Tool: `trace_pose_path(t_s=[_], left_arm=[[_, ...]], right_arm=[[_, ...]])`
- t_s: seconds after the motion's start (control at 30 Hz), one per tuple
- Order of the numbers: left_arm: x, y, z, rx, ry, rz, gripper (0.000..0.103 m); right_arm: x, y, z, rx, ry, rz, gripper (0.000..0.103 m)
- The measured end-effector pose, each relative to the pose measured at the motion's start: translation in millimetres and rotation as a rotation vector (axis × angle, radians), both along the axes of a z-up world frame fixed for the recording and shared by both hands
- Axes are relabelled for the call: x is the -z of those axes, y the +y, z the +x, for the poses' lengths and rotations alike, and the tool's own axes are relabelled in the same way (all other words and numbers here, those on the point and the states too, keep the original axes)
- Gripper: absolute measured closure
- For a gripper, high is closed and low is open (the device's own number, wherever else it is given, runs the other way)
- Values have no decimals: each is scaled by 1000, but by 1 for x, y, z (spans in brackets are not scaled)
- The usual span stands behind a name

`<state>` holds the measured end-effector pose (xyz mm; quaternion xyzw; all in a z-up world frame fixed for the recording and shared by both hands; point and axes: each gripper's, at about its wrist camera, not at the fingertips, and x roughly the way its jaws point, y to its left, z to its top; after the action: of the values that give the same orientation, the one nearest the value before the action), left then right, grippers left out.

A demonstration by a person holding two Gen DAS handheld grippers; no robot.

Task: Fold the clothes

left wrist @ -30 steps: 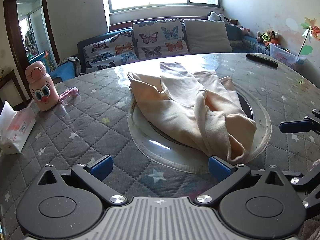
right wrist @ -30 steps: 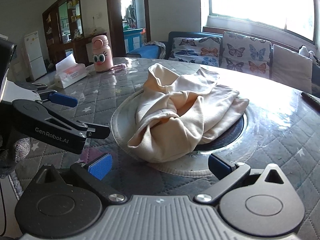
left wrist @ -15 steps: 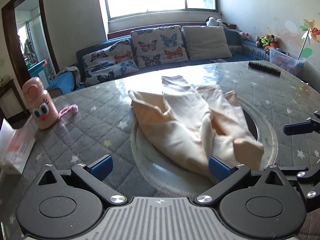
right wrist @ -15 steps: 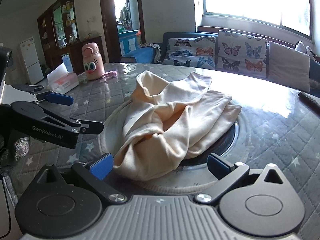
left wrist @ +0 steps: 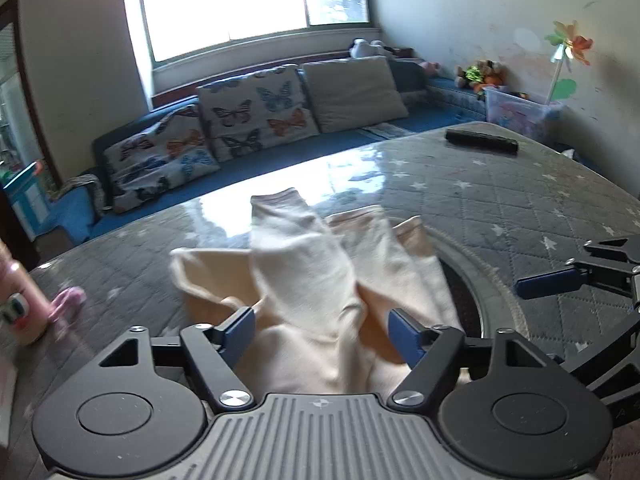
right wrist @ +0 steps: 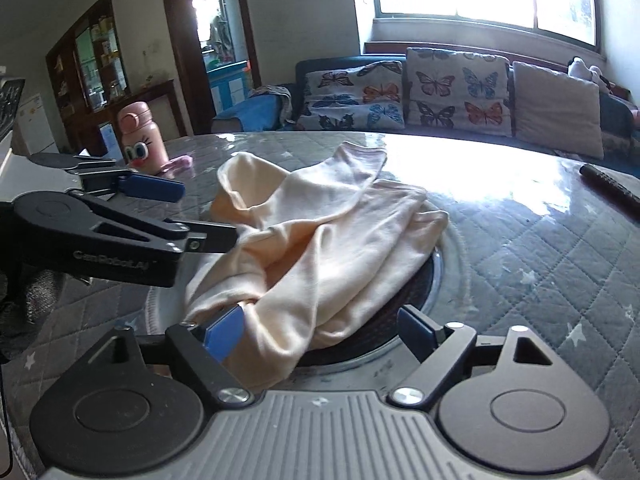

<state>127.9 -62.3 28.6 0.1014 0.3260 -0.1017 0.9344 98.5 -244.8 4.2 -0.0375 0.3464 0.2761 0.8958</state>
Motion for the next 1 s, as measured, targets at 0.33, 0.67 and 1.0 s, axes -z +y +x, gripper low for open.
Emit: trace_pose_path(t_s=[0.33,0.67,1.0], left_arm=[[28,-2,35,28,87,-9,94],[-6,43,-2,-98,-33,-58,96],[-20,92,-66,-208,-65,-99,96]], right_arm=[[7,1,25,4,37,5,37],[8,27,43,-65,32,10,51],[19,44,45,-83,65,4,100]])
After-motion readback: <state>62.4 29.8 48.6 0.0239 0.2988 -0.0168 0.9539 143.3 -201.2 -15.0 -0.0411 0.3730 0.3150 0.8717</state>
